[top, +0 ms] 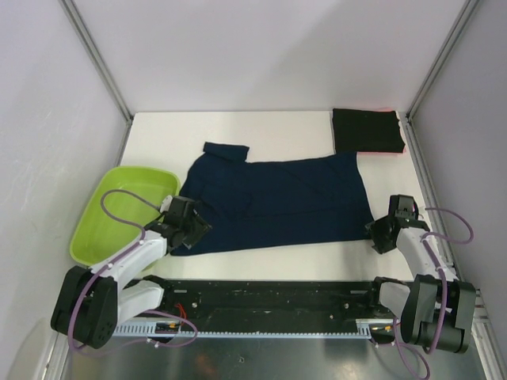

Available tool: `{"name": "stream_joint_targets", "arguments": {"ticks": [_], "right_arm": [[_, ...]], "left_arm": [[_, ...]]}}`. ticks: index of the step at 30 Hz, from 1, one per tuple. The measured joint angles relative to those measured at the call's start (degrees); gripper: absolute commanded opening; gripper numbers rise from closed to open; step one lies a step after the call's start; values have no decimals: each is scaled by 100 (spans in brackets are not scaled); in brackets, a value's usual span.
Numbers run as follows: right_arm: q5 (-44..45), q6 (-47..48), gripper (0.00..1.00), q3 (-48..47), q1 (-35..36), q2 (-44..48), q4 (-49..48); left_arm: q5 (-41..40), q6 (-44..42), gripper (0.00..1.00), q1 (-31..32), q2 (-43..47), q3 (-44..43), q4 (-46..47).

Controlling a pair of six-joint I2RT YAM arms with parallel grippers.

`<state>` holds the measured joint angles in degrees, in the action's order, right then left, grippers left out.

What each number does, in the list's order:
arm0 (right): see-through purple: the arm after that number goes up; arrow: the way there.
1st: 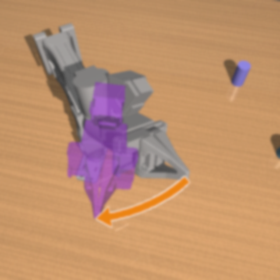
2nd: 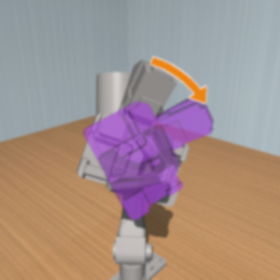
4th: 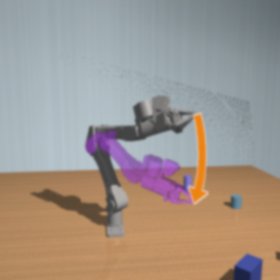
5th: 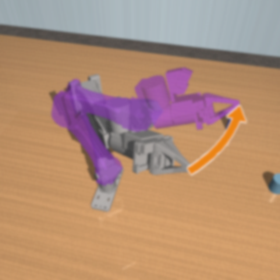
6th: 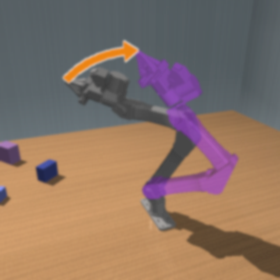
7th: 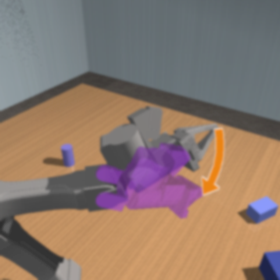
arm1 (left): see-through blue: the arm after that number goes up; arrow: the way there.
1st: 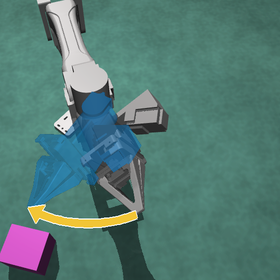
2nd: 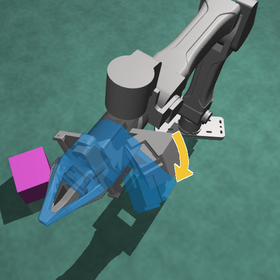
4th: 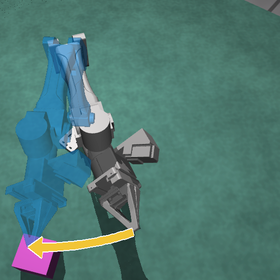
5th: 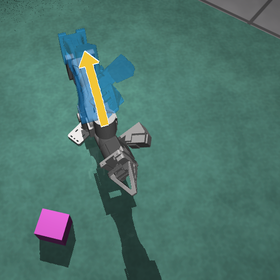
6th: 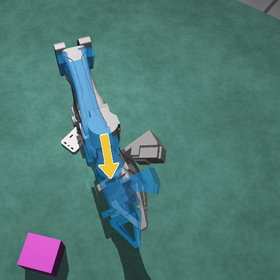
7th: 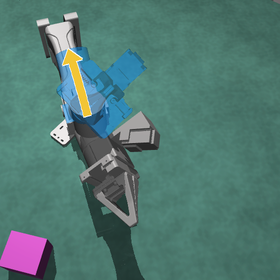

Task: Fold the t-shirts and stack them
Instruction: Fold the flattened tshirt in 1/3 of the way

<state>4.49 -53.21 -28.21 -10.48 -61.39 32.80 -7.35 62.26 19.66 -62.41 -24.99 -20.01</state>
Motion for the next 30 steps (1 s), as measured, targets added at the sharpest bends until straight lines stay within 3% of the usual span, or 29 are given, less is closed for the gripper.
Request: {"name": "stream_joint_targets", "arguments": {"ticks": [8, 15, 17, 22, 30], "right_arm": [[-70, 90, 46, 9, -107, -114, -262], [39, 31, 8, -22, -168, -354, -476], [79, 13, 2, -22, -201, -380, -459], [76, 33, 0, -33, -444, -323, -278], [103, 188, 3, -33, -1283, 175, 791]], "left_arm": [[-26, -280, 58, 0, 61, -76, -286], [-48, -446, 58, 0, 92, -129, -481], [-48, -483, 58, 0, 92, -131, -503], [-46, -516, 58, 0, 83, -133, -509], [7, -525, 58, 35, 76, -131, -503]]}}
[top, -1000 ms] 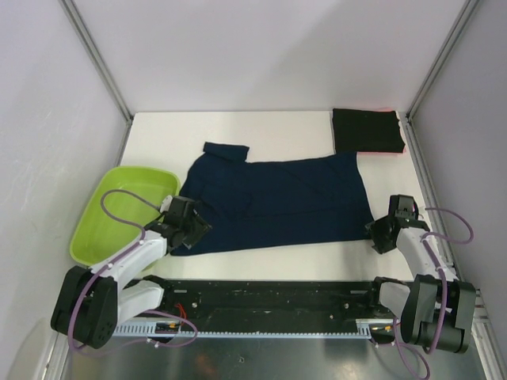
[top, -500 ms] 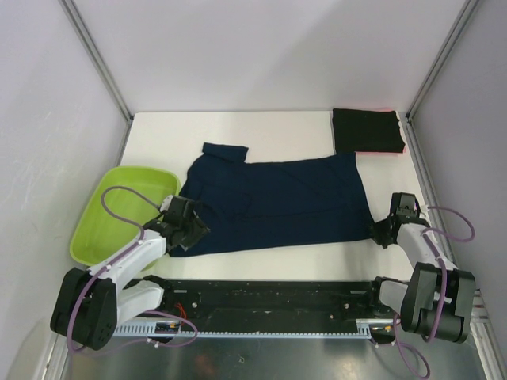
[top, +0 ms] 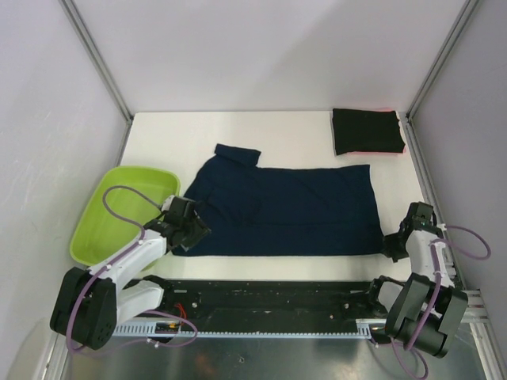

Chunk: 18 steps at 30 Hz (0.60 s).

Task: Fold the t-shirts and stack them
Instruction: Fold the flattened tshirt in 1/3 of the way

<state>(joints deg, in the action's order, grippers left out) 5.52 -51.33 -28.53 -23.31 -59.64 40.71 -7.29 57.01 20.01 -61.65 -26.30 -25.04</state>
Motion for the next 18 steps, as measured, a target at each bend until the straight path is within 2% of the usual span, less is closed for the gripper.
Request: {"name": "stream_joint_targets", "arguments": {"ticks": [1, 4, 7, 10, 13, 18], "right_arm": [[-7, 13, 10, 0, -68, 24, 94], [-55, 72, 40, 0, -212, 35, 313], [-52, 184, 56, -4, -284, 48, 446], [-90, 330, 61, -144, -282, 94, 608], [-50, 463, 62, -588, -39, 122, 675], [26, 643, 56, -1497, 1038, -96, 273]], "left_arm": [[2, 0, 58, 11, 0, 0, 2], [13, -4, 61, 35, 4, 2, 2], [46, -90, 66, 42, 4, -48, -39], [87, -354, 68, 46, 2, -363, -291], [184, -671, 69, 46, -57, -1080, -483], [256, -1248, 66, 46, -706, -2706, -560]]}}
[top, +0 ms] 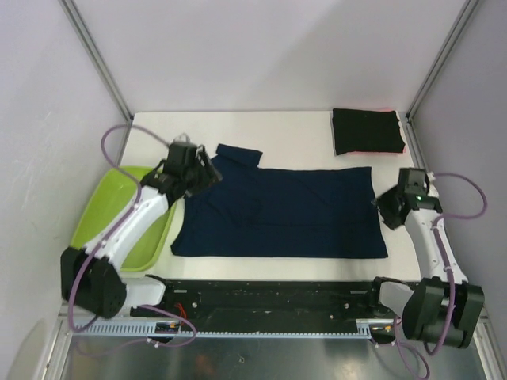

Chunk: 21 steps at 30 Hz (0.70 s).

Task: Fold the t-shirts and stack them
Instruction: Fold the flattened tshirt in 1/3 of the way, then grap the side of the flattened tshirt furthest away from the robot with both arms

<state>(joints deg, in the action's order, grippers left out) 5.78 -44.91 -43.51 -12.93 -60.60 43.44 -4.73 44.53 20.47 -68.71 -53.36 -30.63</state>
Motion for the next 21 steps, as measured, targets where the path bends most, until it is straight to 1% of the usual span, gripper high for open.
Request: {"name": "stream_joint_targets", "arguments": {"ticks": [2, 5, 8, 11, 16, 21], "right_arm": [[0, 92, 55, -332, 490, -339, -376], [-22, 264, 54, -723, 964, -918, -837], [-81, 476, 53, -1091, 1167, -1519, -1261], [-136, 645, 52, -1294, 1182, -1891, -1547], [-223, 898, 51, -1543, 1182, -2277, -1834], [-367, 1071, 51, -1773, 1156, -2564, -2004]], "left_arm": [[-4, -348, 62, 0, -695, -925, -9], [-129, -876, 59, -11, -1888, -2218, 63], [-256, -1335, 56, -61, -3119, -3462, 52], [-262, -1637, 55, -247, -4166, -4404, 48], [-315, -1985, 54, -514, -5613, -5628, -52], [-411, -2153, 53, -640, -6415, -6238, -138]]}}
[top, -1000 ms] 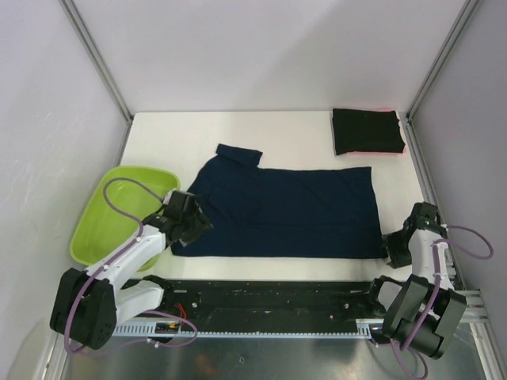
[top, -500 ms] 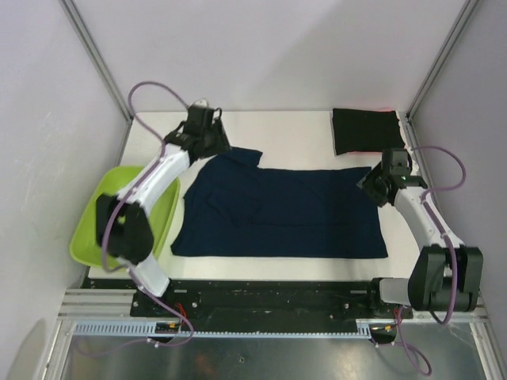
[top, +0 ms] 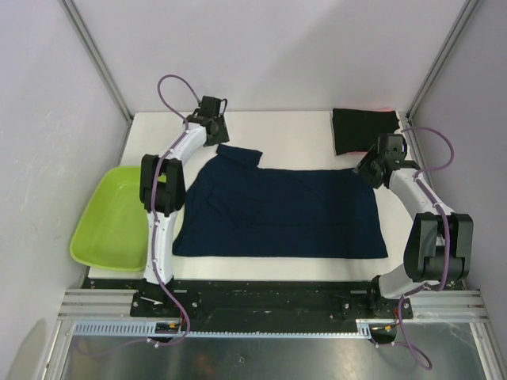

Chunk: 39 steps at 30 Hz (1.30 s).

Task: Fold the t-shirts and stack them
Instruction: Grap the side of the flattened tshirt furthest away from the robot with both arms

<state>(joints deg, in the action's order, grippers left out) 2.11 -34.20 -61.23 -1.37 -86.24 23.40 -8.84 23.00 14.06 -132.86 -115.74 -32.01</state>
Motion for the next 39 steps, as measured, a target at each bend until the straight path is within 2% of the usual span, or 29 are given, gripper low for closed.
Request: {"name": "stream_joint_targets", "arguments": {"ticks": [9, 20, 28, 35, 39], "right_arm": [[-306, 129, 51, -70, -101, -269, -146], [-437, 192, 50, -151, -111, -496, -232], [-437, 214, 50, -214, -125, -638, -236], [-387, 240, 50, -389, -190, -826, -275], [-273, 299, 50, -562, -216, -1104, -391]], "left_arm": [[-2, -44, 51, -39, -723, -605, -72], [-9, -48, 46, -87, -1102, -955, -72], [11, -4, 31, -114, -1250, -1141, -50], [46, 0, 4, -120, -1250, -1141, -68], [61, -4, 0, -120, -1250, -1141, -70]]}}
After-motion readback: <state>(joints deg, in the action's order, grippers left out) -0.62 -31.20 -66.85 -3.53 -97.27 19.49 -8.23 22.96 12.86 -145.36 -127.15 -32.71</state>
